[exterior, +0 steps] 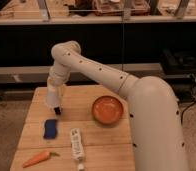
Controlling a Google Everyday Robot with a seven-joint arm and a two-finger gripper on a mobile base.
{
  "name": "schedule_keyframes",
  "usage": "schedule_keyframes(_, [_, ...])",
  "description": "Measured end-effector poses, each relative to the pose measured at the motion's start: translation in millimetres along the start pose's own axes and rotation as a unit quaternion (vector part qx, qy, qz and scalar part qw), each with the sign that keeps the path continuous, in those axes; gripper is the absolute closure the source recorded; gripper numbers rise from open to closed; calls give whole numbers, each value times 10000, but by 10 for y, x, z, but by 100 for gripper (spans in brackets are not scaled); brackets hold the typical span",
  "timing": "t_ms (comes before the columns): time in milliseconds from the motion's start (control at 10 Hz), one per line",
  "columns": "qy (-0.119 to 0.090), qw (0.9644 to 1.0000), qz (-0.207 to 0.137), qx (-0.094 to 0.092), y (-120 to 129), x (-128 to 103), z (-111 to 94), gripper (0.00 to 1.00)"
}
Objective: Place the ceramic cup over the eraser
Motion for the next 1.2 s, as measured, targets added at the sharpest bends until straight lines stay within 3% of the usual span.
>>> schedule_keyframes(1200, [-55,10000,45,-65,68,63,227,86])
